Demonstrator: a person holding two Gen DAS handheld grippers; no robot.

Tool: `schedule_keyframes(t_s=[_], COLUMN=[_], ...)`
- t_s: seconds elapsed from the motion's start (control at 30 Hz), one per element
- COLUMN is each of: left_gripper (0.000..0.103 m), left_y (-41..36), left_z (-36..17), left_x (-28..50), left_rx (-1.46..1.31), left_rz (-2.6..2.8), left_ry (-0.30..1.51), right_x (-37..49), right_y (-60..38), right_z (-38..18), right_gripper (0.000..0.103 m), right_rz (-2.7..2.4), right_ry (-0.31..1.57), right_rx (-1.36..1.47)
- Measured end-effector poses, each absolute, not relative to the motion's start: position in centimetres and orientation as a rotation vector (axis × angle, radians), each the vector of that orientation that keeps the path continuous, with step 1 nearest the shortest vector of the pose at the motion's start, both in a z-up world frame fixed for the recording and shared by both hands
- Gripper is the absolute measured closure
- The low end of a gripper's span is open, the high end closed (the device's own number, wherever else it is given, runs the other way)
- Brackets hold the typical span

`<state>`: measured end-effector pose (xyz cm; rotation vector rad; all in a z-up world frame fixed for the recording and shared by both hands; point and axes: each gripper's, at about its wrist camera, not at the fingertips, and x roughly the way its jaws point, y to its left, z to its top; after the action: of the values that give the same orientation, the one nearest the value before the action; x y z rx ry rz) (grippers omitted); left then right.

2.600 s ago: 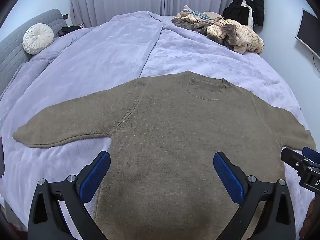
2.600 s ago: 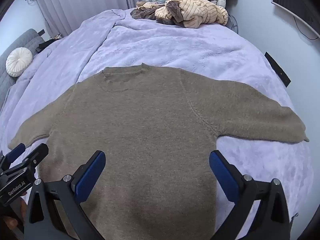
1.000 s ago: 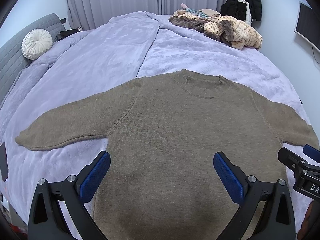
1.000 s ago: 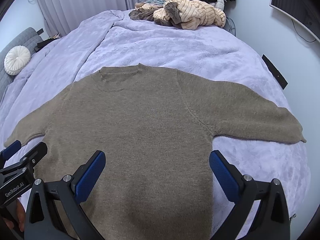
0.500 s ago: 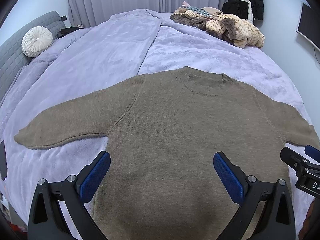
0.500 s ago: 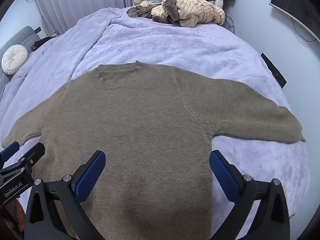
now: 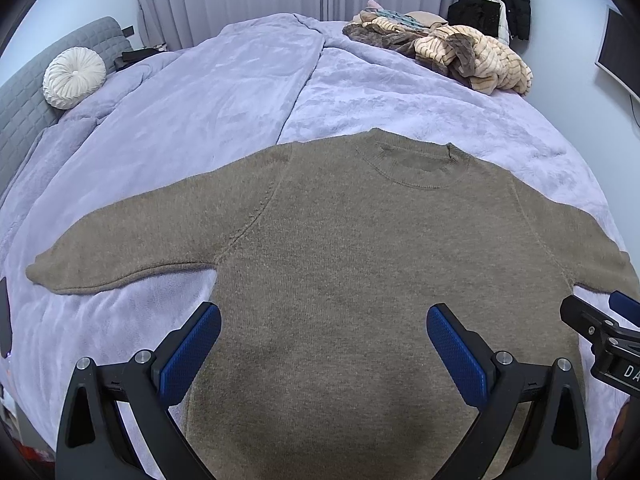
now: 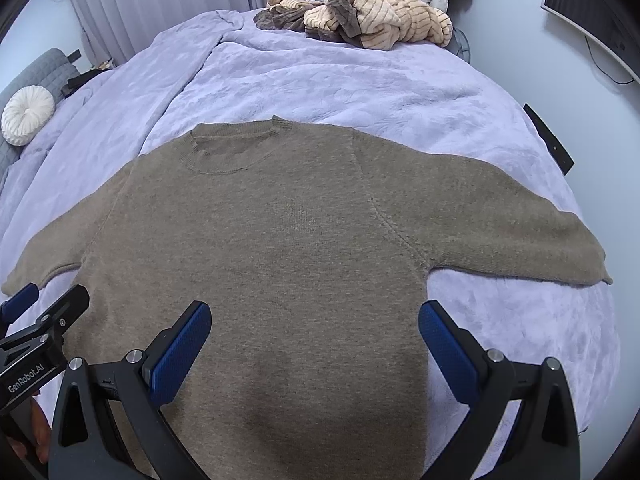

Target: Fold small clothes

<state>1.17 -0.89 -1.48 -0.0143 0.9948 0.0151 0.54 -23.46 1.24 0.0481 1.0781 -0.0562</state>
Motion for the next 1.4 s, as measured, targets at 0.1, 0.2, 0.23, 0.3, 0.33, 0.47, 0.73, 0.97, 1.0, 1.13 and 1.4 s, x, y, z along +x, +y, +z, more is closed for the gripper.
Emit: schedule_keyframes(t_s=[0.1,0.2,0.23,0.3,0.33,0.47,0.73,0.97,1.0,1.13,1.4], left_gripper=[0.000,0.000,0.000,0.000,0.000,0.000,0.000,0.000,0.000,0.000,0.000], left_y=[-0.87,-0.86,-0.85,-0.86,-0.87,-0.86,-0.84,-0.89,-0.87,-0.89,-0.80], left_z=[-1.47,-1.49,-1.51,-1.49,-1.49,-1.51,-1.60,-1.74,-1.70,-1.74,-1.91], left_x=[1.18,1.15,1.15,1.17,1.15,1.14,1.08,0.90,0.91,0.88,1.01], left_rx=[-0.015,-0.014,-0.014,-0.015,-0.015,-0.015,-0.015,-0.015,-0.015,-0.016,-0.024], left_rz=[0.014,0.015,0.015,0.014,0.014,0.014,0.014,0.014,0.014,0.014,0.011], left_ry=[0.995,0.995,0.996,0.998,0.999,0.998,0.998,0.998,0.998,0.999,1.004], right_x=[0.52,0.53,0.53,0.54,0.54,0.54,0.59,0.65,0.70,0.69,0.90], right_y=[-23.39,-23.35,-23.33,-23.37,-23.37,-23.35,-23.31,-23.17,-23.17,-22.99,-22.78], right_z=[1.24,1.24,1.23,1.25,1.25,1.25,1.34,1.68,1.73,1.80,1.90], right_gripper=[0.000,0.000,0.000,0.000,0.000,0.000,0.000,0.000,0.000,0.000,0.000], right_rz=[-0.057,-0.058,-0.058,-0.057,-0.057,-0.057,-0.060,-0.058,-0.057,-0.059,-0.060], right_ry=[1.078,1.078,1.078,1.078,1.078,1.078,1.079,1.074,1.073,1.073,1.077], right_rx=[0.048,0.047,0.047,0.048,0.047,0.047,0.041,0.032,0.031,0.028,0.023])
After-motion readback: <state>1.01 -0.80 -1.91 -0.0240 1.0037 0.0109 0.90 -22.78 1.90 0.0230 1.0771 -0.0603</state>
